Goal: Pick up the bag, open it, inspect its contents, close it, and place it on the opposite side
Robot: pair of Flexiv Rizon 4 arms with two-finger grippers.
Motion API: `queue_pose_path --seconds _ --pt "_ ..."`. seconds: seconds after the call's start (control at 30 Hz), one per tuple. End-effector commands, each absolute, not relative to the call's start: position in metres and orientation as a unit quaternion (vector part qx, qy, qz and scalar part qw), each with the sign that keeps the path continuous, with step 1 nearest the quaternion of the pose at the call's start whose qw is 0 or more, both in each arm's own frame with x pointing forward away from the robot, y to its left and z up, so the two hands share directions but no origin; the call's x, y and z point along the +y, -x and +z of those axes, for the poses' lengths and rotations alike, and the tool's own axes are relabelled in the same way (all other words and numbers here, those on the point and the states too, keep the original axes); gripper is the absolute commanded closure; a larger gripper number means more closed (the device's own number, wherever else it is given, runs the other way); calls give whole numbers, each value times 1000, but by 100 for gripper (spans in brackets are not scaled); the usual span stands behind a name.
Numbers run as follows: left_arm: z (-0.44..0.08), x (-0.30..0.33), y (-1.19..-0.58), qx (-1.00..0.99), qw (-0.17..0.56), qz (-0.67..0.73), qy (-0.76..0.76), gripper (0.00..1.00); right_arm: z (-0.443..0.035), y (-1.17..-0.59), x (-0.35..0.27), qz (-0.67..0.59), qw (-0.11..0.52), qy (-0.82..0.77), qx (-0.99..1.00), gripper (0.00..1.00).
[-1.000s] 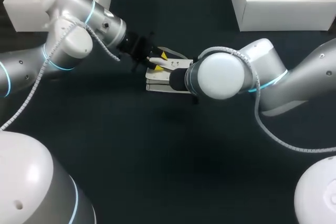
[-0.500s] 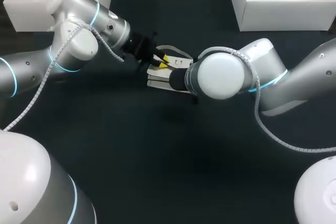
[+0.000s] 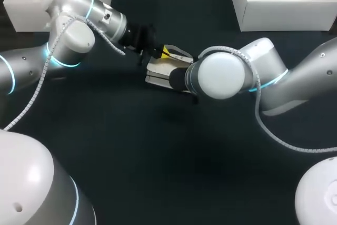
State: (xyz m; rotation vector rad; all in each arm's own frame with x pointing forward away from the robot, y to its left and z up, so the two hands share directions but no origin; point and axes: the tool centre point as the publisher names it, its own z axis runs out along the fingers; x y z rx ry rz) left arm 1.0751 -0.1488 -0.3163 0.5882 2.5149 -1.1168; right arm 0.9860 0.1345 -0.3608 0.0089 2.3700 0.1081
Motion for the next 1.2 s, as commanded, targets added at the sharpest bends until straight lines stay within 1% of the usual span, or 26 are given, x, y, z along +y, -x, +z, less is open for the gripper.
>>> queue_pose_path --seconds 0.03,0.27,0.37,0.53,0.57,0.63,0.67,0.7,0.77,0.87,0.97,1.07,1.2 --pt "-307 -143 -1094 889 124 -398 -189 100 -365 -984 133 41 376 -4 926 100" --pt "-307 -137 -1104 898 88 -408 -141 100 -365 -984 133 41 376 -4 926 100" --pt "-309 -137 -1103 899 90 -404 -143 100 -365 -984 133 41 376 -4 926 100" --pt "-314 -139 -1094 898 117 -388 -169 100 -365 -984 133 41 376 -4 926 100" --pt "-315 -140 -1092 899 125 -384 -172 97 -365 -984 133 41 376 -4 926 100" --pt "-318 -141 -1087 898 139 -375 -181 70 -365 -984 133 41 376 -4 926 100" --pt "-320 -142 -1084 899 148 -370 -181 60 -365 -984 133 41 376 -4 926 100" --pt "-322 -142 -1082 899 157 -366 -185 53 -365 -984 133 41 376 -4 926 100" --pt "-324 -143 -1077 896 169 -364 -190 51 -365 -984 133 41 376 -4 926 100" --pt "-328 -144 -1072 894 185 -360 -191 41 -365 -984 133 41 376 -4 926 100" --pt "-334 -147 -1075 896 190 -355 -186 35 -365 -984 133 41 376 -4 926 100" --pt "-339 -150 -1081 900 190 -352 -174 27 -365 -984 133 41 376 -4 926 100" --pt "-342 -154 -1090 902 186 -356 -156 25 -365 -984 133 41 376 -4 926 100"
